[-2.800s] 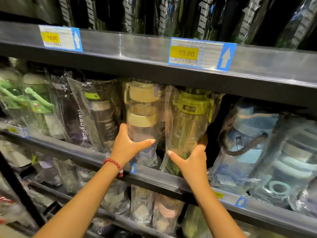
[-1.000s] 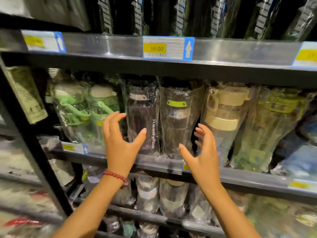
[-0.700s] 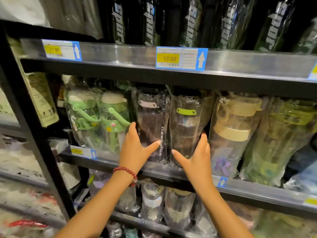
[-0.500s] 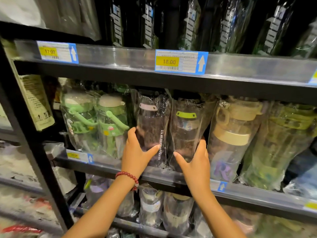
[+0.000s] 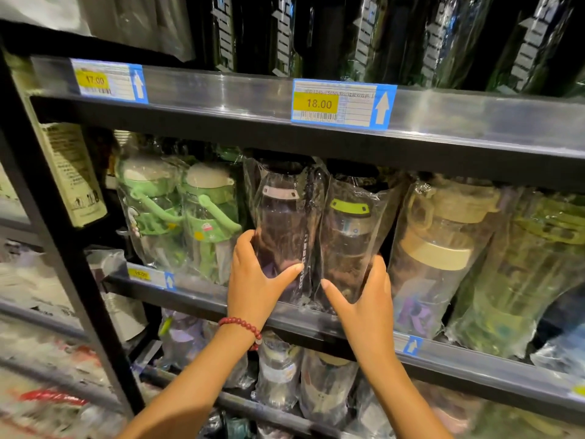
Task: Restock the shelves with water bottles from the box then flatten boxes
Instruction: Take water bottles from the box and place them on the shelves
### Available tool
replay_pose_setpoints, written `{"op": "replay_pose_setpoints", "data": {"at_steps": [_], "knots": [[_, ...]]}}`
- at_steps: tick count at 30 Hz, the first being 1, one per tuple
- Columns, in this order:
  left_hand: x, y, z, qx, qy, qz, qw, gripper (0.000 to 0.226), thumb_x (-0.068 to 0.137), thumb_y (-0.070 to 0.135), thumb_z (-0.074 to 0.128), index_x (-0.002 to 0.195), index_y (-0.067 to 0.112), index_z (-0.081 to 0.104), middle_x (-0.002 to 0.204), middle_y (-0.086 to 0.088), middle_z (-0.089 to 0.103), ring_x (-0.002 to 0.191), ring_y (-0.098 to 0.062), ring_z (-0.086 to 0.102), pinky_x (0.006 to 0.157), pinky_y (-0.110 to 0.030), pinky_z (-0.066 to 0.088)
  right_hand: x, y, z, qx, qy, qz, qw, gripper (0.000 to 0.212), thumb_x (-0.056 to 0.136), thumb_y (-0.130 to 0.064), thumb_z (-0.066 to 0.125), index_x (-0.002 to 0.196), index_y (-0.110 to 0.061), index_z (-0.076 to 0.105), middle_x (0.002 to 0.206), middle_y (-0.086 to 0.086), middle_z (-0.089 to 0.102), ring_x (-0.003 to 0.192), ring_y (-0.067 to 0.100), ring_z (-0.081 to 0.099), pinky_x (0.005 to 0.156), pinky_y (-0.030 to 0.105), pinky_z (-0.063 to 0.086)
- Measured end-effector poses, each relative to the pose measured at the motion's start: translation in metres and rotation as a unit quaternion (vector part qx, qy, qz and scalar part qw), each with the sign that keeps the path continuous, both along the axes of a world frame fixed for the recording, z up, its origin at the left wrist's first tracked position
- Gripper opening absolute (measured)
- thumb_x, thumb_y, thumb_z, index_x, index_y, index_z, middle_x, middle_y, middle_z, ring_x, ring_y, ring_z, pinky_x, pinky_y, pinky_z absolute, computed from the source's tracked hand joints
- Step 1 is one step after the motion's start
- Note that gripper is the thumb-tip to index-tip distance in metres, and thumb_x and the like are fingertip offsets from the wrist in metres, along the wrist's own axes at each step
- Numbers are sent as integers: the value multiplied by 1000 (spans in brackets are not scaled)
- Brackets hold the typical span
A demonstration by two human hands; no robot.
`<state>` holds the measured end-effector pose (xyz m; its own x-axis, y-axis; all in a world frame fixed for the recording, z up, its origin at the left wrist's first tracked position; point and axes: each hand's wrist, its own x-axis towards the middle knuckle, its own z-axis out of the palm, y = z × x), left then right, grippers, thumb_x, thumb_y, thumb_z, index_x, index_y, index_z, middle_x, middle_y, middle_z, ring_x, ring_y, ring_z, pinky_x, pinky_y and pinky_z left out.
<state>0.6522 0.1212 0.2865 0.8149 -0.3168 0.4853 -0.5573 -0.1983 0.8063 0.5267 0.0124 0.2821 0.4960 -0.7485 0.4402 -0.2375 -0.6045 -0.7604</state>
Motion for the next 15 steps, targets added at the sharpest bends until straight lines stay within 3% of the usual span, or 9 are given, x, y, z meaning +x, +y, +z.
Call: {"op": "replay_pose_setpoints", "data": {"at_steps": [2, 6, 9, 12, 15], "knots": [[-4, 4, 2, 19, -7, 7, 1000, 90, 68, 48, 77, 140, 20, 31, 140, 0, 40, 127, -15, 41, 104, -31, 40, -8, 3, 2, -21, -14, 14, 1000, 90, 80, -37, 73, 149, -10, 21, 148, 10, 31, 136, 22, 30, 104, 22, 25], [-16, 20, 7, 16, -43, 22, 999, 70, 73, 42, 76, 133, 24, 43, 123, 15, 42, 112, 4, 38, 96, -17, 34, -24, 18, 1, -57, -110, 19, 992, 75, 85, -36, 67, 145, -12, 30, 145, 8, 37, 134, 19, 35, 107, 28, 32], [-19, 35, 8, -38, -61, 56, 996, 49, 75, 37, 75, 118, 26, 54, 113, 13, 49, 105, -3, 49, 90, -23, 45, -29, 29, 2, -131, -167, 52, 976, 60, 86, -34, 55, 138, -8, 39, 138, 8, 43, 130, 16, 38, 109, 23, 31], [-12, 54, 8, -74, -90, 92, 989, 34, 78, 30, 75, 106, 26, 57, 107, 9, 55, 100, -3, 52, 83, -7, 40, -22, 40, 5, -182, -172, 107, 962, 49, 87, -29, 53, 132, -11, 42, 134, 0, 45, 127, 12, 40, 109, 21, 29], [8, 76, 8, -100, -110, 132, 980, 29, 79, 32, 70, 103, 23, 58, 106, 5, 56, 97, -3, 51, 83, -4, 37, -4, 56, 9, -211, -182, 141, 950, 44, 92, -34, 51, 129, -13, 44, 134, -2, 44, 126, 17, 42, 109, 25, 31]]}}
